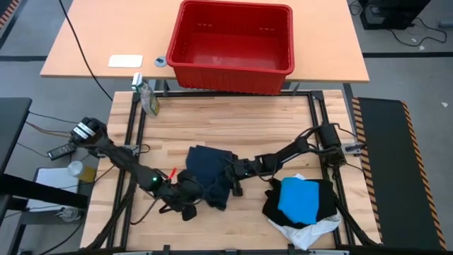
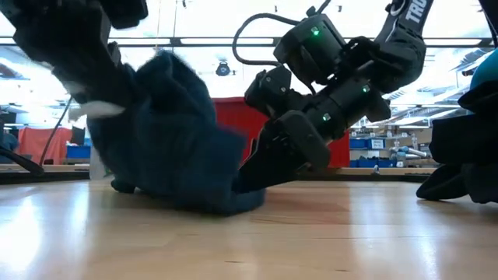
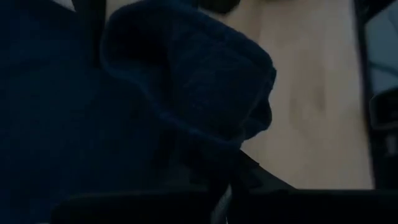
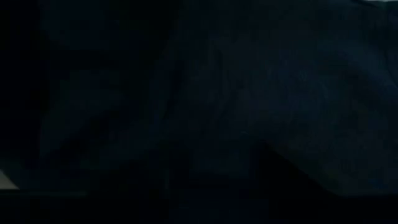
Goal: Fold laundry
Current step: Fold the dark blue shorts
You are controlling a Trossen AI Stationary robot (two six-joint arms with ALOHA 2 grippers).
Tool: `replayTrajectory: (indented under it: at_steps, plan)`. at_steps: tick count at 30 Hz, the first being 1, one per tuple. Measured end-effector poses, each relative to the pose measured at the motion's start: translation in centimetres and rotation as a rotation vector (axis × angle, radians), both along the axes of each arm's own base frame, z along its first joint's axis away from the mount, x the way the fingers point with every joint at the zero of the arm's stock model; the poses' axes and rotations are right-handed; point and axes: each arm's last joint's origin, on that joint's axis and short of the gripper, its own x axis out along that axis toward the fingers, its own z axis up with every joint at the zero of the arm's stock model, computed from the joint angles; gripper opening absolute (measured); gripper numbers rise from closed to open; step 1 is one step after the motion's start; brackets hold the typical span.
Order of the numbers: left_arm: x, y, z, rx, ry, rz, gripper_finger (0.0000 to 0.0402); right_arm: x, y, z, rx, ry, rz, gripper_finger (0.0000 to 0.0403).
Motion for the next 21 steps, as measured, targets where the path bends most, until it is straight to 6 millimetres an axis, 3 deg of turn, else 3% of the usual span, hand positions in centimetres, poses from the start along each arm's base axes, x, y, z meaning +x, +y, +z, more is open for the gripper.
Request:
replayTrajectory:
  at_steps: [7,14,21]
  plan:
    - [-0.7,0.9,2.1,0.003,-0.064,0.055,0.0012,-0.4,0.7,0.6,0.0,0.03,0.034,0.0241]
    - [-1.0,3.6,2.6,0.023,0.006,0.166,0.0012,-0.8,0.7,1.0,0.062,0.073,0.032,0.0226]
    - [0.3,6.5,2.6,0.001,0.016,0.276,0.0017,-0.9,0.6,1.1,0.15,0.107,0.042,0.0223]
